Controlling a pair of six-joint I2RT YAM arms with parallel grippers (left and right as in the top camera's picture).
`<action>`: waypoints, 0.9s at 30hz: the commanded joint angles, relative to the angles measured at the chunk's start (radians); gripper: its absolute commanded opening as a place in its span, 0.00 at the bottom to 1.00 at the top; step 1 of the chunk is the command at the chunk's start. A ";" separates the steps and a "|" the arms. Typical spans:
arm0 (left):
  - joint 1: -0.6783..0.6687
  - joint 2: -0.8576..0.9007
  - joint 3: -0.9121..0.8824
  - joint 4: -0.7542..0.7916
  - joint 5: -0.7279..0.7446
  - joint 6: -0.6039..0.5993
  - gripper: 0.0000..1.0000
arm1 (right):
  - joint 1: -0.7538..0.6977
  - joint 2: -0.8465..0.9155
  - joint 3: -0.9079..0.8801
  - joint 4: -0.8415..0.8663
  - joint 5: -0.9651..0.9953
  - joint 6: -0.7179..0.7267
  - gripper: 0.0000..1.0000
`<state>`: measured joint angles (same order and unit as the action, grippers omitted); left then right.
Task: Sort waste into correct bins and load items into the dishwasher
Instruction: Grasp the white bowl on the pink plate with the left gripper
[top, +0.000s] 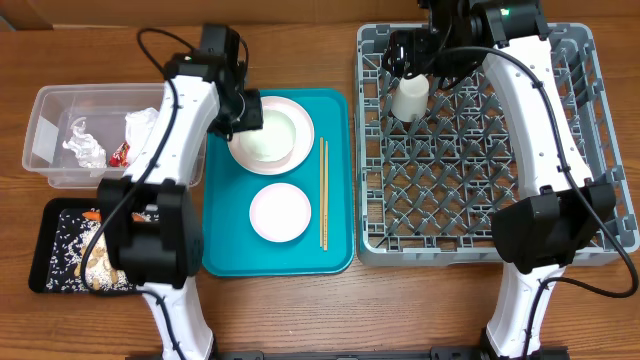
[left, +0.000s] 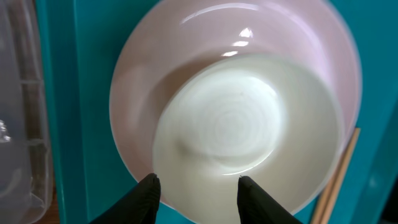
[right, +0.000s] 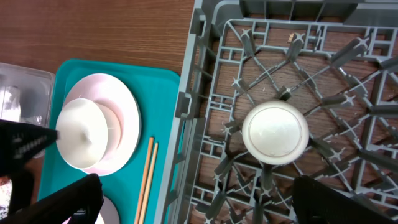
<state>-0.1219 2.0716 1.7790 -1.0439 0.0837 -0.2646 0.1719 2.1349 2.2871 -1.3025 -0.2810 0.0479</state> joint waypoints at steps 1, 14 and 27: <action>0.010 0.082 -0.013 -0.026 -0.013 -0.021 0.41 | 0.002 -0.008 0.016 -0.011 -0.008 -0.004 1.00; 0.010 0.097 0.001 -0.019 -0.035 -0.021 0.41 | 0.002 -0.008 0.016 -0.016 -0.008 -0.004 1.00; 0.011 0.077 0.121 -0.092 -0.147 -0.019 0.47 | 0.002 -0.008 0.016 -0.024 -0.008 -0.004 1.00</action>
<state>-0.1219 2.1624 1.8805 -1.1194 0.0200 -0.2714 0.1719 2.1349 2.2871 -1.3262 -0.2829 0.0479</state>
